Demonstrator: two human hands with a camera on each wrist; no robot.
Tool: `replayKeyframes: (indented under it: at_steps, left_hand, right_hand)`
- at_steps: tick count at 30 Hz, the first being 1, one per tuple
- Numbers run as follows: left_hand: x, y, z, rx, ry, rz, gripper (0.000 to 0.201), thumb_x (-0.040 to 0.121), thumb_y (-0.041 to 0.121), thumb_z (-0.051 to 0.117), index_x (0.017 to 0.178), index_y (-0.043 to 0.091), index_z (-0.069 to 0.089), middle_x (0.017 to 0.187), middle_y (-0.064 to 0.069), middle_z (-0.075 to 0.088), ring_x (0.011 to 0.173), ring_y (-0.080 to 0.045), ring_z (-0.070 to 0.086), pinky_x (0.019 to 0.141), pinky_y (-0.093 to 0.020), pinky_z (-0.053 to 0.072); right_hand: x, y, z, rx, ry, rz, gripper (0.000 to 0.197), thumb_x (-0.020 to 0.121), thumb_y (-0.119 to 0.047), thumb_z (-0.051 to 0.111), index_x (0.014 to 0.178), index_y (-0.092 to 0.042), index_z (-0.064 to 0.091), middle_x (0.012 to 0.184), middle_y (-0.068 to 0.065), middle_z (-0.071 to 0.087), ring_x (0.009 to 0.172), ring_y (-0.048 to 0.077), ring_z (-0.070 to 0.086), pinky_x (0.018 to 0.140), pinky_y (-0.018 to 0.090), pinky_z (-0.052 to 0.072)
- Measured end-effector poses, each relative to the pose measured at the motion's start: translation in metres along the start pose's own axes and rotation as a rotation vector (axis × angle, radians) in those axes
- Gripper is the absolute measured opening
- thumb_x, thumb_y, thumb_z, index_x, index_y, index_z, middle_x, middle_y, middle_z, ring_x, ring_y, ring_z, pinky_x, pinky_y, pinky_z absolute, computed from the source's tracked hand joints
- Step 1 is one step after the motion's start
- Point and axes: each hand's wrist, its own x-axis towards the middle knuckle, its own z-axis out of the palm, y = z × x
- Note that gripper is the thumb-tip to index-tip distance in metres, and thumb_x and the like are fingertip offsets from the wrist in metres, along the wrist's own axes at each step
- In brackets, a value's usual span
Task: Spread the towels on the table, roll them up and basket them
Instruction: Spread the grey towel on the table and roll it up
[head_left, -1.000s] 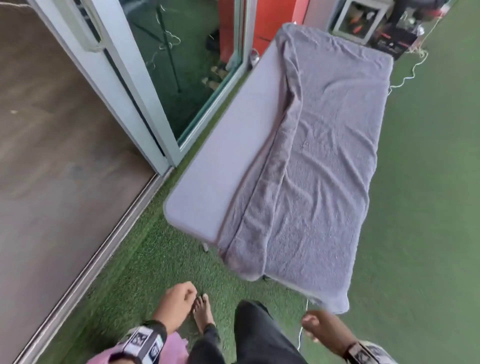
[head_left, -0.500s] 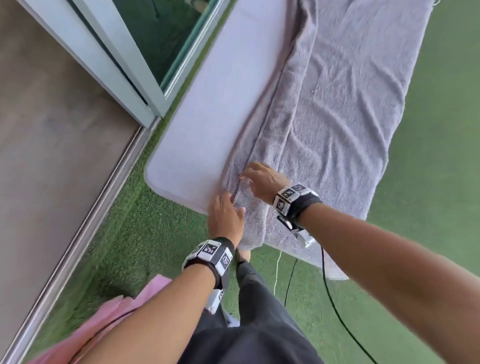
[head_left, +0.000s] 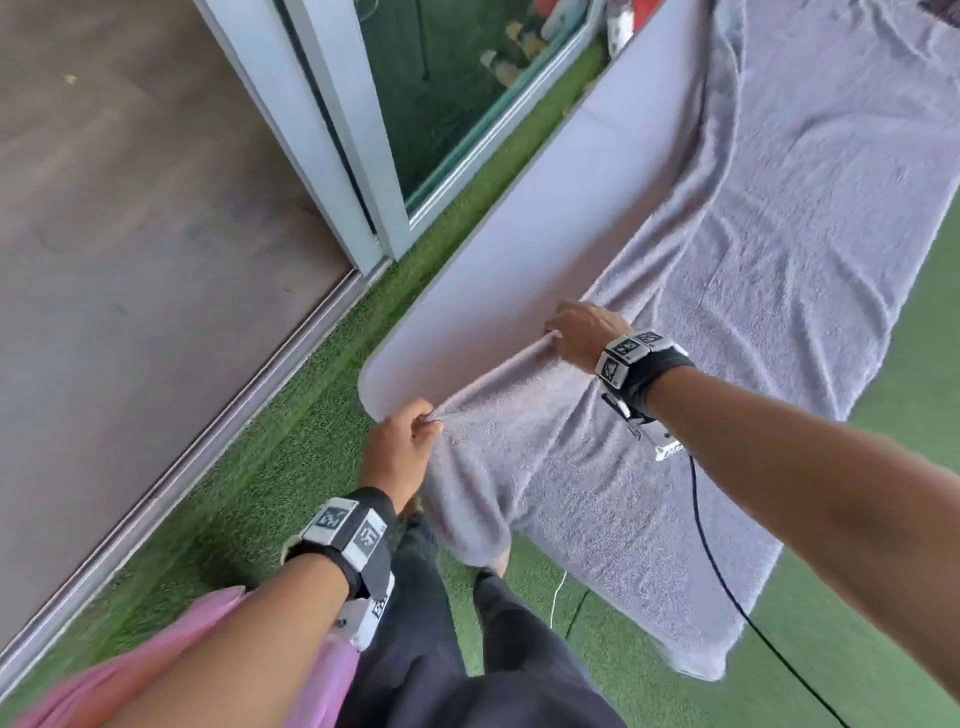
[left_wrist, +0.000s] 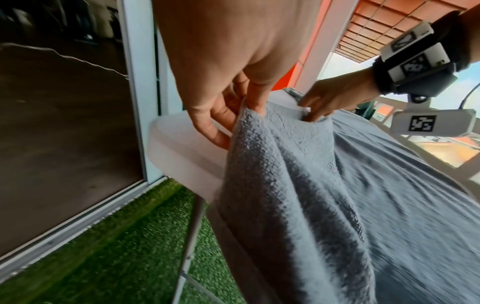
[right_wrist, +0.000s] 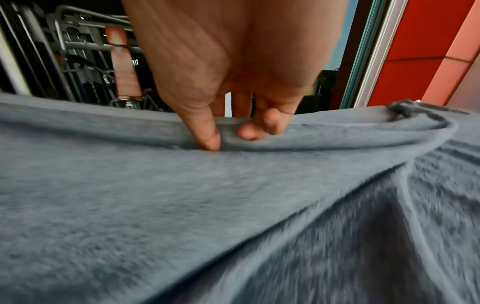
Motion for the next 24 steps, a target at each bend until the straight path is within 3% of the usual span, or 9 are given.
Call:
replayKeyframes:
  at_steps: [3,6,10,15,18,22,24]
  left_hand:
    - [0.024,-0.017,-0.036,0.058,0.028,-0.009,0.007,0.089,0.013,0.063,0.084,0.009,0.060,0.071,-0.002,0.061,0.067,-0.022,0.058,0.060,-0.032,0.048]
    - [0.044,-0.035,-0.063,0.064,0.034,-0.051,0.006,0.090,0.011,0.063,0.096,0.011,0.064,0.079,0.002,0.061,0.072,-0.015,0.058,0.060,-0.020,0.044]
    - [0.067,-0.056,-0.085,0.084,0.013,-0.056,0.007,0.087,0.007,0.065,0.087,0.013,0.062,0.071,0.005,0.058,0.064,-0.011,0.054,0.053,-0.019,0.037]
    - [0.084,-0.069,-0.103,0.118,-0.020,-0.108,0.012,0.087,0.004,0.063,0.078,0.010,0.058,0.062,0.006,0.052,0.055,-0.004,0.046,0.046,-0.016,0.027]
    - [0.091,-0.076,-0.108,0.130,-0.043,-0.153,0.015,0.089,0.006,0.061,0.076,0.010,0.054,0.063,0.005,0.050,0.054,-0.003,0.043,0.045,-0.016,0.025]
    - [0.098,-0.084,-0.112,0.150,-0.041,-0.215,0.009,0.091,0.008,0.060,0.082,0.008,0.056,0.068,0.004,0.055,0.062,-0.011,0.054,0.047,-0.020,0.032]
    - [0.100,-0.086,-0.112,0.170,-0.036,-0.277,0.004,0.092,0.009,0.059,0.095,0.008,0.061,0.083,0.000,0.064,0.070,-0.017,0.057,0.051,-0.020,0.036]
  right_hand:
    - [0.045,0.010,-0.028,-0.065,0.010,0.080,0.023,0.091,-0.008,0.052,0.106,-0.015,0.067,0.108,0.005,0.061,0.102,0.025,0.061,0.082,0.033,0.051]
    - [0.085,0.009,-0.052,-0.064,0.011,0.147,0.025,0.089,-0.007,0.055,0.105,-0.018,0.070,0.110,0.007,0.065,0.102,0.028,0.063,0.088,0.041,0.054]
    - [0.134,-0.018,-0.068,-0.040,0.072,0.069,0.025,0.092,-0.004,0.055,0.111,-0.011,0.070,0.113,0.011,0.065,0.100,0.028,0.064,0.088,0.038,0.055]
    - [0.180,-0.045,-0.069,0.052,0.117,0.045,0.021,0.092,-0.003,0.052,0.101,-0.009,0.071,0.098,0.008,0.066,0.084,0.020,0.063,0.079,0.033,0.058]
    - [0.198,-0.055,-0.070,0.079,0.119,0.032,0.020,0.094,-0.006,0.051,0.100,-0.008,0.070,0.095,0.007,0.066,0.084,0.019,0.063,0.078,0.029,0.057]
    - [0.213,-0.065,-0.068,0.165,0.123,0.034,0.020,0.094,-0.006,0.052,0.097,-0.006,0.071,0.093,0.010,0.068,0.081,0.019,0.064,0.076,0.027,0.056]
    - [0.216,-0.070,-0.065,0.216,0.150,0.029,0.024,0.092,-0.001,0.052,0.107,-0.008,0.070,0.102,0.014,0.068,0.089,0.022,0.064,0.079,0.028,0.055]
